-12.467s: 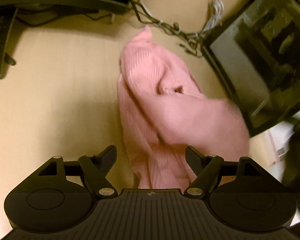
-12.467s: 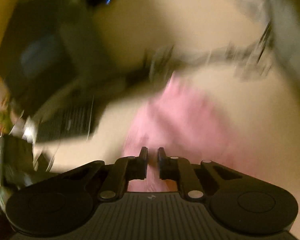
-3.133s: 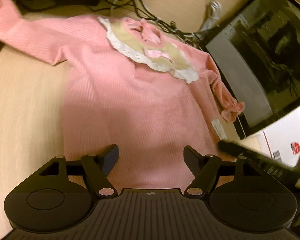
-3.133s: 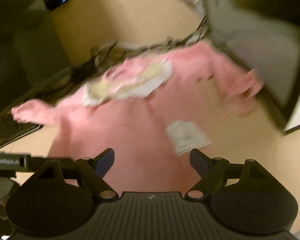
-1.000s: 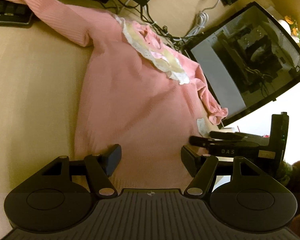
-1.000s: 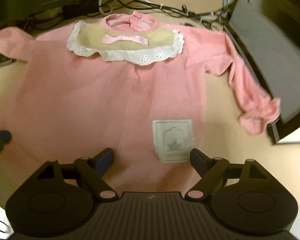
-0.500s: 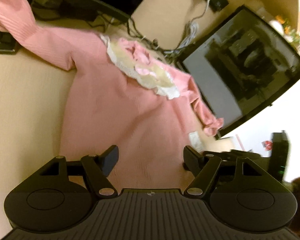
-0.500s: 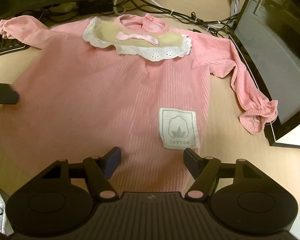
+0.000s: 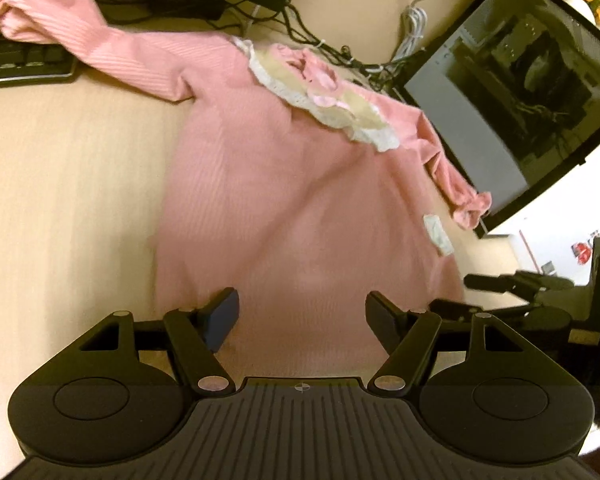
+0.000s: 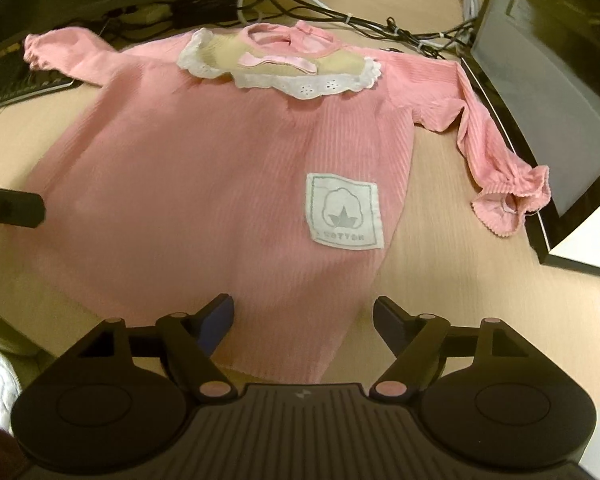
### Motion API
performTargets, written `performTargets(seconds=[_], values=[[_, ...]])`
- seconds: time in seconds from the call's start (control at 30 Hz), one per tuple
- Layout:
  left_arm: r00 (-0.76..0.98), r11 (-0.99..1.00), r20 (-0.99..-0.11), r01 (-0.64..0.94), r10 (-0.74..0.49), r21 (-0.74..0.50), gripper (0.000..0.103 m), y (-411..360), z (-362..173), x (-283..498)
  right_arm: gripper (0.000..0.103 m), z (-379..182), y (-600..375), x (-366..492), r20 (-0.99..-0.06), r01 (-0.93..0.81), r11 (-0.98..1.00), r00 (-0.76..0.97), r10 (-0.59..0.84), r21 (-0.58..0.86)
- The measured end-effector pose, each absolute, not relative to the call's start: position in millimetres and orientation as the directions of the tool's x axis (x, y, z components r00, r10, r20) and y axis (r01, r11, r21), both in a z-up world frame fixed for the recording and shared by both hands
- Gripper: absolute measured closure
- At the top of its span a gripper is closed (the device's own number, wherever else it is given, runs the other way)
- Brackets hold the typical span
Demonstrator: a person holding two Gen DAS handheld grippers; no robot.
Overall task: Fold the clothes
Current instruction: 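Move the left tool toward the sleeve cuff beside the keyboard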
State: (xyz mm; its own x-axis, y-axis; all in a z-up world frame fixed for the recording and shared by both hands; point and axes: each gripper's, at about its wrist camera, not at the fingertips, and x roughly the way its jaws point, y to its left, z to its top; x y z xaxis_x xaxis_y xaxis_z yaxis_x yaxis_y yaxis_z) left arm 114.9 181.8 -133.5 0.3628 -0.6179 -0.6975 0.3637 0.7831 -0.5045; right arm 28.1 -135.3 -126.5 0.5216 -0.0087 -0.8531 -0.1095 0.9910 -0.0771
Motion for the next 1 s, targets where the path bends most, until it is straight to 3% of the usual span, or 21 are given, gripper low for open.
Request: performTargets(seconds=[0.23, 0.33, 0.43, 0.6, 0.7, 1.0], values=[[0.388, 0.851, -0.761, 0.314, -0.519, -0.421, 0.027, 202, -123, 119, 0.026, -110, -162, 24, -0.801, -0.058, 0.988, 0.593, -0.079, -0.141], [0.417, 0.863, -0.76, 0.324, -0.499, -0.388, 0.027, 195, -111, 127, 0.029, -100, -162, 30, -0.76, -0.033, 0.996, 0.649, -0.041, -0.082], [0.439, 0.873, -0.762, 0.339, -0.476, -0.35, 0.027, 175, -102, 136, 0.044, -99, -148, 44, -0.738, -0.045, 0.999, 0.674, 0.042, 0.016], [0.455, 0.877, -0.765, 0.373, -0.457, -0.302, 0.027, 150, -90, 145, 0.044, -119, -114, 70, -0.737, -0.098, 0.99, 0.66, 0.143, 0.104], [0.448, 0.864, -0.755, 0.393, -0.478, -0.314, 0.027, 144, -89, 153, 0.039, -133, -102, 72, -0.756, -0.112, 0.985, 0.632, 0.171, 0.129], [0.355, 0.818, -0.746, 0.366, -0.563, -0.444, 0.027, 127, -127, 188, 0.039, -133, -104, 40, -0.802, -0.249, 0.969, 0.576, 0.157, 0.011]])
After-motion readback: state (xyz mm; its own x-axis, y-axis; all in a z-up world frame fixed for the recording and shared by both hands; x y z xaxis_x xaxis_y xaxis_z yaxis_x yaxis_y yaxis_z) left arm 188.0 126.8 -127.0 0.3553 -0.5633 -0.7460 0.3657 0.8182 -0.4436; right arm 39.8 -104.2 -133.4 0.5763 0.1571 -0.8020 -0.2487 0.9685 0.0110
